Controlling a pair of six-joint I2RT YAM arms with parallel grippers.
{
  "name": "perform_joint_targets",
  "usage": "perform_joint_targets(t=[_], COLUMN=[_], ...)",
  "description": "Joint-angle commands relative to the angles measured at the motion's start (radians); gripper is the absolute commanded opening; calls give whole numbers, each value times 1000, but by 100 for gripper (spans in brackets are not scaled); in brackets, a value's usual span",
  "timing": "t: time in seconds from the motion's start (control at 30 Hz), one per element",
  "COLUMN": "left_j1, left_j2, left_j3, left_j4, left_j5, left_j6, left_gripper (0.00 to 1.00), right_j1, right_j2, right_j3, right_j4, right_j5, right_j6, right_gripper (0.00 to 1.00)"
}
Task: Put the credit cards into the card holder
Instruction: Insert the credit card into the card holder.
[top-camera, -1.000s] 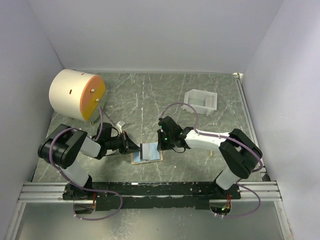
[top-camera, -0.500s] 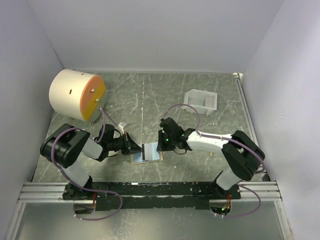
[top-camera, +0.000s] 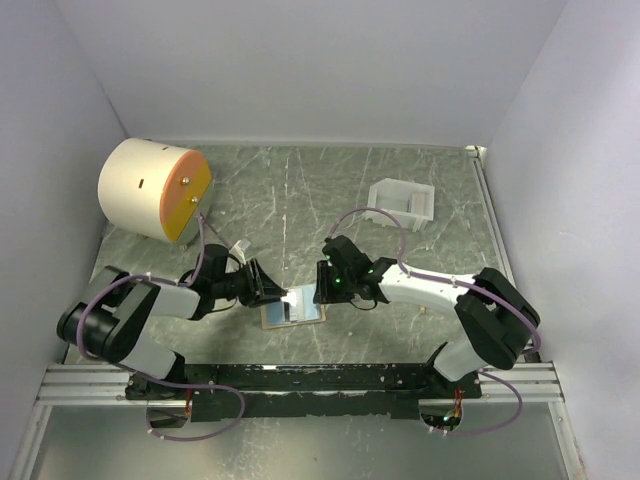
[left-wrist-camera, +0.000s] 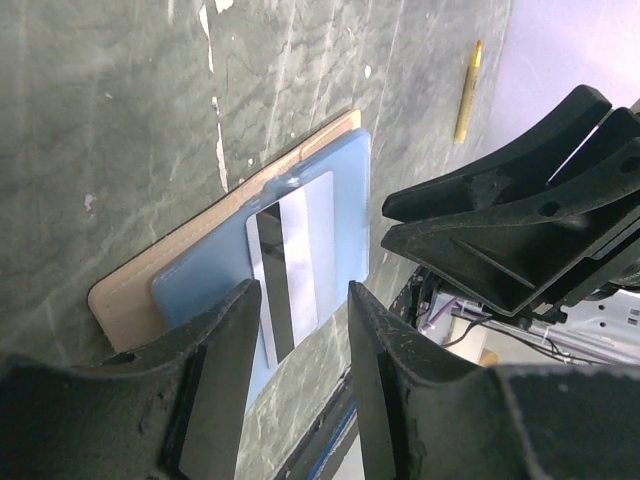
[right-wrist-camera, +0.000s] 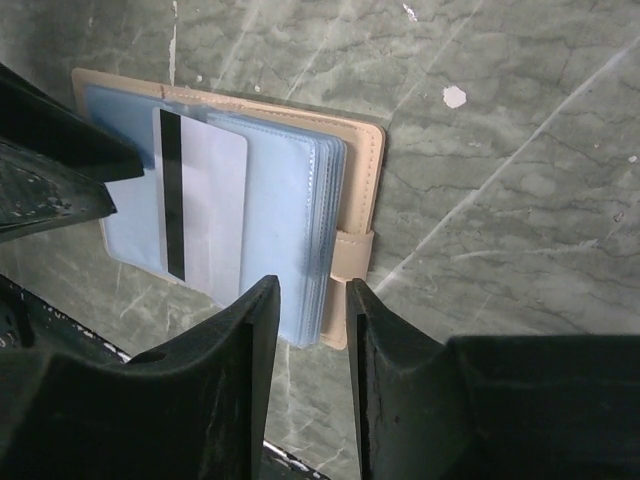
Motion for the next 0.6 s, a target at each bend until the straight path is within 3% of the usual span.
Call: perform_joint_targets(t=[0.0, 0.43, 0.57], left_j1=[-7, -35, -42], left_j2=[-55, -39, -1], left_j3=[23, 28, 13], left_j4=[-117, -137, -75], left_j5=[-60, -67, -56], left_j6=[50, 53, 33], left_gripper=[51, 53, 42], right_j1=[6, 5, 4], right_j2=[-24, 21, 33], right_j3=[-16, -44, -51], right_j4=[4, 69, 88], right_j5=[13, -23, -35], right_j6=[6, 12, 19], right_gripper=[32, 25, 24])
